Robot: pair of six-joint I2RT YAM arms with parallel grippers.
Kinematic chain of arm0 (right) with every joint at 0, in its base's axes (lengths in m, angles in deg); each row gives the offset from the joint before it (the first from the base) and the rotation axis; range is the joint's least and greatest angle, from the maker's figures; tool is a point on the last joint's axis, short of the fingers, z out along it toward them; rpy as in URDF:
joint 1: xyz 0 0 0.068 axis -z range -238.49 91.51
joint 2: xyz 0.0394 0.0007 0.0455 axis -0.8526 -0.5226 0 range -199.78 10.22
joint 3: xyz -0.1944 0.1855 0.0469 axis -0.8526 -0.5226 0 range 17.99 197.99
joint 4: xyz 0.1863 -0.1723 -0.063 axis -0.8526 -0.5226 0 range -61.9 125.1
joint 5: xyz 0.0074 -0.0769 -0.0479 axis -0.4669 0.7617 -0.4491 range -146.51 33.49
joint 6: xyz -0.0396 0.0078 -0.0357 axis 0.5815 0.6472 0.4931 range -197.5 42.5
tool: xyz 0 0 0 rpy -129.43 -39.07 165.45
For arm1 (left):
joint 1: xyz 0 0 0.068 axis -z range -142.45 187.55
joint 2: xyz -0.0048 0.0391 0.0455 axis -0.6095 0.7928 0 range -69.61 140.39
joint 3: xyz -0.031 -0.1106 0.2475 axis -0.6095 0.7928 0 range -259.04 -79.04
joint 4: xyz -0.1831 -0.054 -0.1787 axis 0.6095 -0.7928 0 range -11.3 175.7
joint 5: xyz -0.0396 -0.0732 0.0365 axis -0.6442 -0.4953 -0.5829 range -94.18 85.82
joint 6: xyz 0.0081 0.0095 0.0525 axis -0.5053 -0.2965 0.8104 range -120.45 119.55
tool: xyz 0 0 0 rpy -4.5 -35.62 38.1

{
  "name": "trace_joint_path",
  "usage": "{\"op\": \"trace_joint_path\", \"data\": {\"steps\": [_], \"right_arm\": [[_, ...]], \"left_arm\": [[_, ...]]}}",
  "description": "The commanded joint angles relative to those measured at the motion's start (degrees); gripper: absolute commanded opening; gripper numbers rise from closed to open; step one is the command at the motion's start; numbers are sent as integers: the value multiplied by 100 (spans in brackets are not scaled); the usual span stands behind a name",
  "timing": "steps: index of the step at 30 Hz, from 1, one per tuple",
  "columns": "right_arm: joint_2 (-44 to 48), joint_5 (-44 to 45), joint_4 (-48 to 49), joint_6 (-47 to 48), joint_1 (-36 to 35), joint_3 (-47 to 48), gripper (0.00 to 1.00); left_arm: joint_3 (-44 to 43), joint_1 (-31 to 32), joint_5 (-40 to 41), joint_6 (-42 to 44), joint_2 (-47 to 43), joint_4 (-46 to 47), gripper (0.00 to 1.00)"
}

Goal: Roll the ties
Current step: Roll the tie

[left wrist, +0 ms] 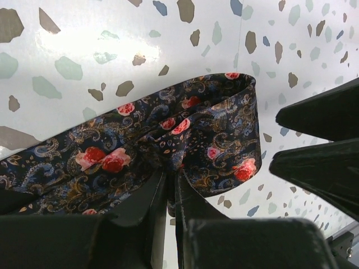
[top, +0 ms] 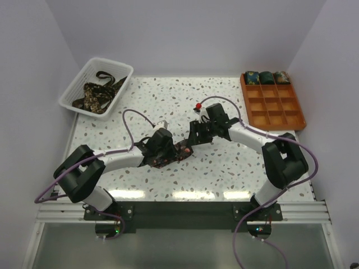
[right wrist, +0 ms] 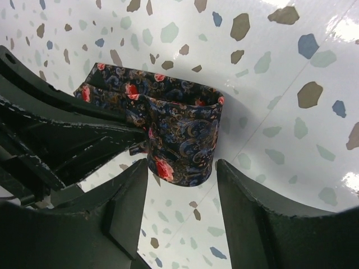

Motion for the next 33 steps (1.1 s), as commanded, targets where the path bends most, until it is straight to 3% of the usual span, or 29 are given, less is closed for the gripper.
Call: {"op": "trace_joint_path", "data": {"steps": [1,9,17,19,22,23,26,30,33], "right_arm": [[-126,-125,283,-99,-71,-79,57],[-363,-239,590,-292,-89,-246,68],[-671,-608,968,-494,-229,-317,66],[-706,-635,1030,-521,-238,-343,60],[-663,-609,1004,-504,-256,-352,43],[-584,-565,969,-469,-247,-335,27],[-443,-372,671,-319,-265,-177,5],[-250,163,127,-30,-291,-27,0],[-197,542,-331,216,-309,184,0]], "left_arm": [[107,-46,27,-27,-115,164,15],[203,-46,-17,-71,-36,234,16],[265,-46,-96,-150,140,383,17],[256,-46,-88,-150,157,392,17],[256,-46,-52,-150,157,384,17],[247,-46,-52,-150,149,383,17],[239,-46,-44,-150,96,366,23],[195,-46,-44,-132,-97,296,38],[203,-37,0,-89,-343,182,41]]}}
